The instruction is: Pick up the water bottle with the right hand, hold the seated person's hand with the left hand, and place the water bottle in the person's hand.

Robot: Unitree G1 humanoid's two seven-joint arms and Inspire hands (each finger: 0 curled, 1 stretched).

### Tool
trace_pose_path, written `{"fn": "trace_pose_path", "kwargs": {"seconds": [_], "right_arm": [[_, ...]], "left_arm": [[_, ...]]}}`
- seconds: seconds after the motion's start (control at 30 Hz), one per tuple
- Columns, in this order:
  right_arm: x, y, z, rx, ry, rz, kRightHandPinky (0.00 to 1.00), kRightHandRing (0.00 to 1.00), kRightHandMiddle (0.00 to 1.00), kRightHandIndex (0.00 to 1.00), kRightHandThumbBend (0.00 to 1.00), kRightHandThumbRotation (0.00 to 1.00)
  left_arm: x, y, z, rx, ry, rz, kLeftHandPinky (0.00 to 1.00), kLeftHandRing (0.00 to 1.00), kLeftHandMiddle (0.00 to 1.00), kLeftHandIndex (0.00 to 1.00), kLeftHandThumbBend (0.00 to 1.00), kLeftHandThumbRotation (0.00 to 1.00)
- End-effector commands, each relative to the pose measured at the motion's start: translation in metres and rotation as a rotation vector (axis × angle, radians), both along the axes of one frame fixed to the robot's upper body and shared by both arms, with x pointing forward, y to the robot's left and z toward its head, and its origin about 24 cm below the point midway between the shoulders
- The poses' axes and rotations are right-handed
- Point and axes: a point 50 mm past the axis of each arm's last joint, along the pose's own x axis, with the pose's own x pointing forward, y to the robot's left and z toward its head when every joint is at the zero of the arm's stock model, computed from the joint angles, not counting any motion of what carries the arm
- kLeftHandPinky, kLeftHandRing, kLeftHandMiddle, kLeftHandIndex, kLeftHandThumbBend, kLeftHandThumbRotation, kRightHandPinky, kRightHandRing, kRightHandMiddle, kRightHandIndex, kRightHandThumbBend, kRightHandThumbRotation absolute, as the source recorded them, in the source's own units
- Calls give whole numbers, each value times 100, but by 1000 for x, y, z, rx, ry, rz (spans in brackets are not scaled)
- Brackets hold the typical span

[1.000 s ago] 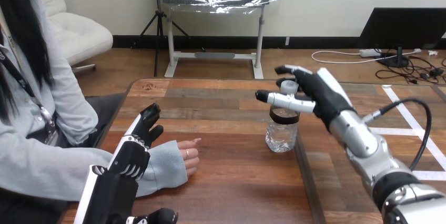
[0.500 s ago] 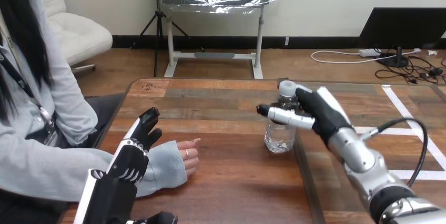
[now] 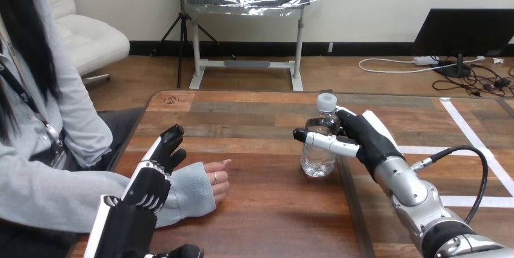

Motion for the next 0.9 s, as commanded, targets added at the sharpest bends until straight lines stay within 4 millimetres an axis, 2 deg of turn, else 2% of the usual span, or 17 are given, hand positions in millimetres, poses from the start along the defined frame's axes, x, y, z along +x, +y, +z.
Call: {"fn": "trace_pose_path", "kwargs": {"seconds": [0.0, 0.87], "right_arm": [[7, 6, 9, 12, -35, -7, 78, 87, 88, 93, 100, 55], [-3, 10, -7, 18, 24, -24, 82, 90, 89, 94, 100, 52]], "left_arm": [[10, 1, 16, 8, -90, -12, 93, 96, 95, 91, 100, 61], [8, 2, 14, -8, -88, -18, 94, 96, 95, 91, 100, 58]]}}
